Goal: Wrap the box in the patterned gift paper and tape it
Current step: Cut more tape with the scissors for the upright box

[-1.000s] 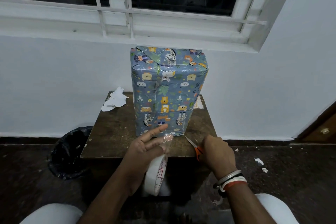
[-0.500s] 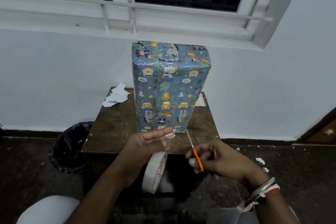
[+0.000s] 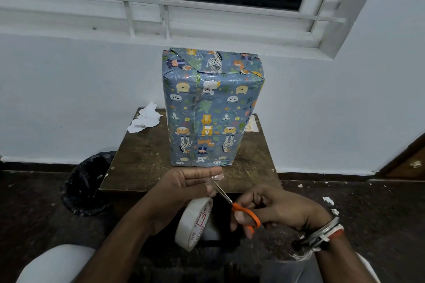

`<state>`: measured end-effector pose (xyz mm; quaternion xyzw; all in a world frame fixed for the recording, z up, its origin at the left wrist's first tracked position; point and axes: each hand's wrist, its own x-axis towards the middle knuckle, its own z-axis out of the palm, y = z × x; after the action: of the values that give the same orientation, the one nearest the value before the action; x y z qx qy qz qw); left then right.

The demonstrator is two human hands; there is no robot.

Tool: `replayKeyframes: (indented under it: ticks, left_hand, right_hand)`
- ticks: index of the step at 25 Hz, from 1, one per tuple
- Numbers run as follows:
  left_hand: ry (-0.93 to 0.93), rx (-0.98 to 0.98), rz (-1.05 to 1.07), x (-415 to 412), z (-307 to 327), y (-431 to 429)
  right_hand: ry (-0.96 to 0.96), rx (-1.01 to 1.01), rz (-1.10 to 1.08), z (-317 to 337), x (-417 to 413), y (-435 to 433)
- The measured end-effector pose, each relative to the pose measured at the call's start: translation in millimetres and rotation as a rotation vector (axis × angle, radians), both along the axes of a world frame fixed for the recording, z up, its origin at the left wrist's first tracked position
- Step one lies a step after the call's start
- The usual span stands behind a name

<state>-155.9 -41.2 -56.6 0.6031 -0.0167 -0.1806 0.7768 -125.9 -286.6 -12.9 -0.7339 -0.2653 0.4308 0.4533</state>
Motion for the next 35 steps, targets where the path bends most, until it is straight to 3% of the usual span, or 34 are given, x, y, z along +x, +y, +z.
replayKeyframes:
  ticks: [13, 35]
  left_hand:
    - [0.097, -0.042, -0.031, 0.5, 0.4, -1.5]
    - [0.089, -0.043, -0.068, 0.1, 1.5, -1.3]
  right_hand:
    - [-0.016, 0.061, -0.022, -15.2, 7.8, -8.2]
    - [-0.062, 0.068, -0.002, -22.7, 12.8, -8.5]
